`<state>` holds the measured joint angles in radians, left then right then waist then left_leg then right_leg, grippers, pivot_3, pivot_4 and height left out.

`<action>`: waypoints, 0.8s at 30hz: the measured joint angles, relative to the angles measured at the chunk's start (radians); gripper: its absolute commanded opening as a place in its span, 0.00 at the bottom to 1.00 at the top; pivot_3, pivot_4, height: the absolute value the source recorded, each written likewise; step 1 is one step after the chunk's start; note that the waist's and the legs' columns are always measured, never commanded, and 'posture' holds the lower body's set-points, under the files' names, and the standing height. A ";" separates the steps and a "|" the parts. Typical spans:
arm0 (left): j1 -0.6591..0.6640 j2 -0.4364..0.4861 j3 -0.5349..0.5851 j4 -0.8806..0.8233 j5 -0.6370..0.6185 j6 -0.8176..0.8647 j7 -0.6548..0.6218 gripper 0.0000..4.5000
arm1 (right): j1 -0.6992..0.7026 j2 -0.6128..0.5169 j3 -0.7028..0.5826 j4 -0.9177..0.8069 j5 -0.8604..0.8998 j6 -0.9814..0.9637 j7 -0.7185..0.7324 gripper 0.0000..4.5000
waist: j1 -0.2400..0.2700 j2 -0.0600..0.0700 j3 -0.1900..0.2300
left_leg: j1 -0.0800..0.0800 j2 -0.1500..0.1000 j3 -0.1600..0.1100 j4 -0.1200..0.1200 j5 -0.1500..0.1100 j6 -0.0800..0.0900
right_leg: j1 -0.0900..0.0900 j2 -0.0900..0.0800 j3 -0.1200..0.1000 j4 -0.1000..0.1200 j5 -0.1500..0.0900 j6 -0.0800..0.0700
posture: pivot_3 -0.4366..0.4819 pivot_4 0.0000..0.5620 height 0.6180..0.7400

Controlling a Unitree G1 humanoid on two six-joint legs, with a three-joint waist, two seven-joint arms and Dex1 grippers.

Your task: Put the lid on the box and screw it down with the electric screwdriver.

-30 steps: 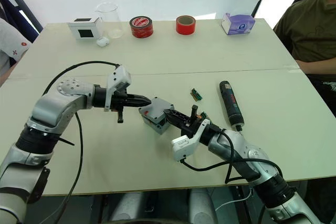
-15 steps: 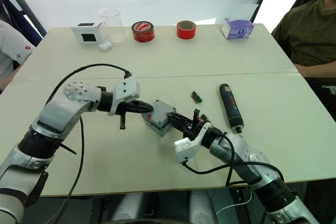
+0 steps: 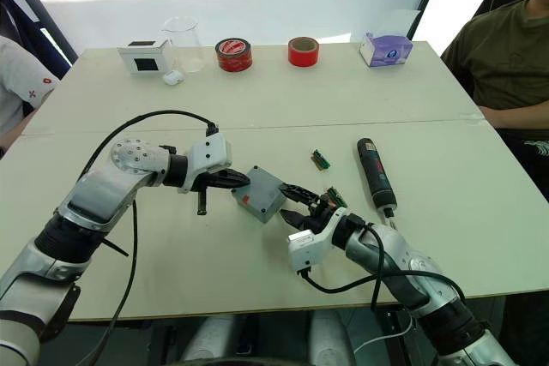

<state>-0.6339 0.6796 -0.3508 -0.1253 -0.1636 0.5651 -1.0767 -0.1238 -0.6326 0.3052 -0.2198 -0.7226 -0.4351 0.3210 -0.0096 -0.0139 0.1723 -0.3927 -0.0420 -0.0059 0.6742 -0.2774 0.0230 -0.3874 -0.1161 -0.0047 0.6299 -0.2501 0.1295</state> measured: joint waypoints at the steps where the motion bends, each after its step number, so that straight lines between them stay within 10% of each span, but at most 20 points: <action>1: 0.000 -0.003 0.000 0.003 0.003 -0.005 0.002 0.00 | 0.004 0.000 -0.005 -0.009 0.002 0.001 0.001 0.70 | 0.000 0.000 0.000 | 0.000 0.000 0.000 0.000 0.000 0.000 | 0.000 0.000 0.000 0.000 0.000 0.000 | 0.48 0.27 1.00; 10: -0.012 -0.016 -0.004 0.049 0.045 -0.082 0.011 0.00 | 0.056 -0.005 -0.030 -0.083 0.105 0.006 0.055 0.70 | 0.001 0.000 -0.001 | 0.000 0.000 0.000 0.000 0.000 0.000 | 0.000 0.000 0.000 0.000 -0.001 -0.001 | 0.48 0.27 1.00; 19: -0.017 -0.034 -0.002 0.073 0.065 -0.116 0.008 0.00 | 0.129 0.015 -0.045 -0.168 0.369 0.136 0.205 0.03 | 0.004 0.000 -0.001 | 0.000 0.000 0.000 -0.001 0.000 0.000 | 0.000 -0.001 0.000 -0.001 -0.001 -0.002 | 0.48 0.27 1.00; 24: -0.019 -0.057 0.007 0.084 0.065 -0.120 0.007 0.00 | 0.129 0.040 -0.044 -0.218 0.486 0.293 0.290 0.01 | 0.012 0.000 -0.001 | 0.000 0.000 0.000 -0.001 0.000 0.000 | 0.000 -0.001 0.000 -0.001 -0.001 -0.002 | 0.48 0.27 1.00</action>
<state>-0.6528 0.6228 -0.3441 -0.0416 -0.0991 0.4450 -1.0695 0.0053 -0.5921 0.2610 -0.4382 -0.2370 -0.1424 0.6112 0.0027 -0.0140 0.1712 -0.3927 -0.0420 -0.0059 0.6735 -0.2777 0.0232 -0.3875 -0.1173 -0.0046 0.6285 -0.2510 0.1278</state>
